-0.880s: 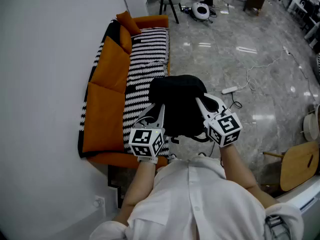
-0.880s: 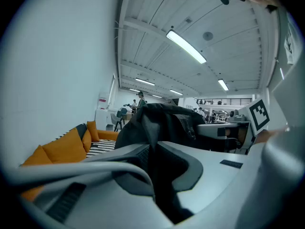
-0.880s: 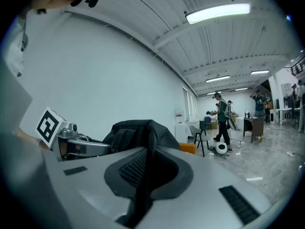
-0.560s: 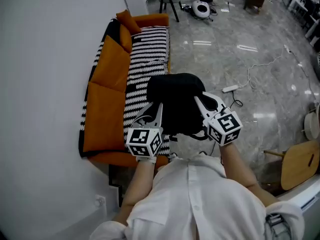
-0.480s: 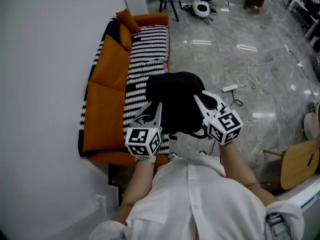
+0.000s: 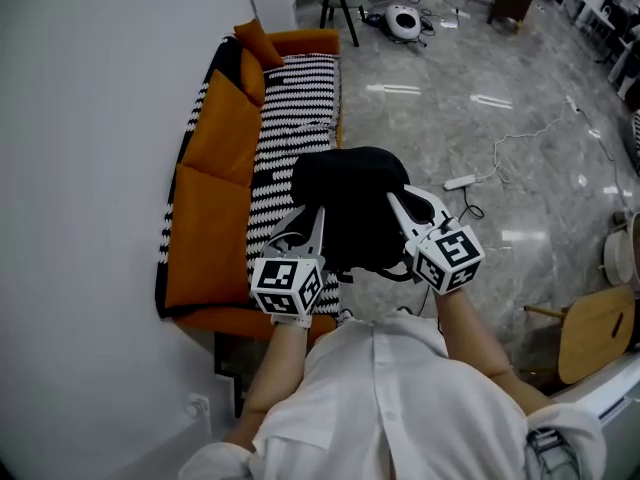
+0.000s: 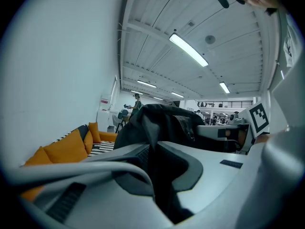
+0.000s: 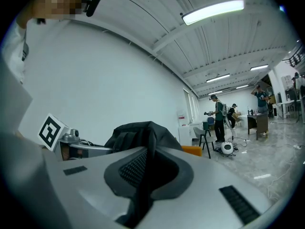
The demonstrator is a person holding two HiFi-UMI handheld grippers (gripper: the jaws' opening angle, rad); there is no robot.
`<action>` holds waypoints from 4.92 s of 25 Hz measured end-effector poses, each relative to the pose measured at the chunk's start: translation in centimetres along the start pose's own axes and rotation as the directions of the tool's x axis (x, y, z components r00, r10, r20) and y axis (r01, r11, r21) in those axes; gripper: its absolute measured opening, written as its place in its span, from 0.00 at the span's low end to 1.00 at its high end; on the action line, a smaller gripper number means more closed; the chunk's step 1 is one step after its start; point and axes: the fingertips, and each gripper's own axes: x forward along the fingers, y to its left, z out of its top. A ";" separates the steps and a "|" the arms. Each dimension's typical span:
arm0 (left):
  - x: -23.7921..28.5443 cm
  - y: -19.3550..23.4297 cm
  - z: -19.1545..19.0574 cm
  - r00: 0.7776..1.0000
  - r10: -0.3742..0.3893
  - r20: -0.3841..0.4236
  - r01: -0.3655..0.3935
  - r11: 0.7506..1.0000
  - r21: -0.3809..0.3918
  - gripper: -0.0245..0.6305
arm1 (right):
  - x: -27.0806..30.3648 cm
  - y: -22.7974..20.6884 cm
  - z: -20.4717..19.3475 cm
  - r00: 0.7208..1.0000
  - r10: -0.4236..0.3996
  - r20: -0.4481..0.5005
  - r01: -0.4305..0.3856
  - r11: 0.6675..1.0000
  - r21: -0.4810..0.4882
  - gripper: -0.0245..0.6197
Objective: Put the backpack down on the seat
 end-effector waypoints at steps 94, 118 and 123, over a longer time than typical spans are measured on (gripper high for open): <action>25.0 43.5 3.0 0.741 0.662 -0.113 -0.647 0.660 -0.381 0.11 | 61.9 -6.0 -2.5 0.561 0.763 -0.322 -0.779 0.618 0.107 0.08; 26.7 53.8 -17.2 0.483 0.787 -0.383 -0.783 0.194 -0.590 0.11 | 73.9 -0.7 -23.7 0.234 0.737 -0.634 -0.906 0.402 0.133 0.08; 26.8 56.0 -17.3 0.499 0.787 -0.363 -0.795 0.250 -0.553 0.11 | 75.8 -0.1 -24.3 0.261 0.737 -0.624 -0.897 0.424 0.126 0.08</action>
